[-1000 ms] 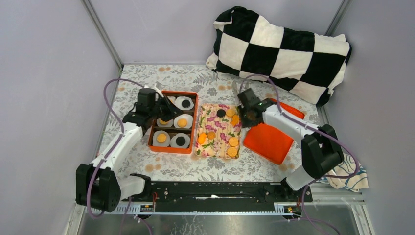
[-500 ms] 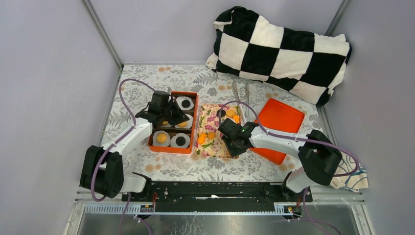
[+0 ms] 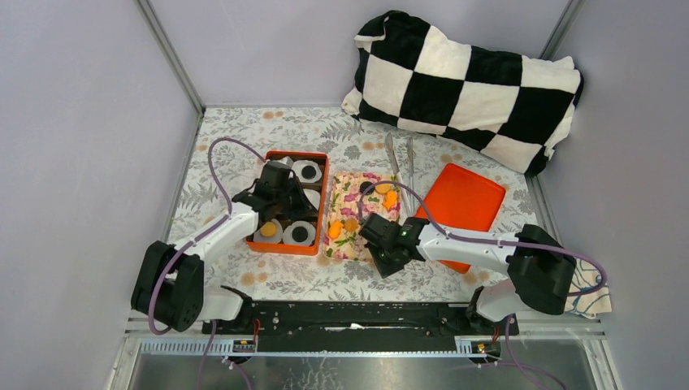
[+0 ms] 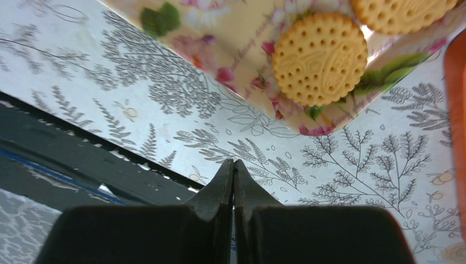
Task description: Pack the cookies
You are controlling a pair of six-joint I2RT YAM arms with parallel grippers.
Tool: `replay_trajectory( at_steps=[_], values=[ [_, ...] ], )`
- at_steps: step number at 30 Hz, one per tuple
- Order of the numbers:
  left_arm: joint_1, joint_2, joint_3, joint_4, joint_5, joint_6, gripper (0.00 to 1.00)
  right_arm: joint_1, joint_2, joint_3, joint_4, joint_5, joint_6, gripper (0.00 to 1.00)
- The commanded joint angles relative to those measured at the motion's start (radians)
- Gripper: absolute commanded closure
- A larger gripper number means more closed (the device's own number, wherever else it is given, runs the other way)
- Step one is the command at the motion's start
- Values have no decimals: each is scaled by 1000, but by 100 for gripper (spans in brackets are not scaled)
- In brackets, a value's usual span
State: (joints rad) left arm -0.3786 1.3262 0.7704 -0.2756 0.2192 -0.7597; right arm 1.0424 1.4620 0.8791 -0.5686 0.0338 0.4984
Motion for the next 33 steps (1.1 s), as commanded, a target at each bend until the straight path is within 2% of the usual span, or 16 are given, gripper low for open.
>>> replay_trajectory(
  at_steps=[1,13,20,29,33],
  values=[
    [-16,16,10,16,-26,17,100,10,41,-34,14,-21,38,98],
    [-19,-53,-45,-11,-40,15,100,-31,332,170,-55,228,-4,100],
    [-22,-91,-90,-29,-37,-1,100,-161,410,263,4,232,-53,100],
    [-81,-171,-108,-155,-42,-23,100,-181,473,423,-16,256,-118,100],
    [-121,-184,-145,-159,-32,-46,100,-210,518,476,-31,252,-132,100]
  ],
)
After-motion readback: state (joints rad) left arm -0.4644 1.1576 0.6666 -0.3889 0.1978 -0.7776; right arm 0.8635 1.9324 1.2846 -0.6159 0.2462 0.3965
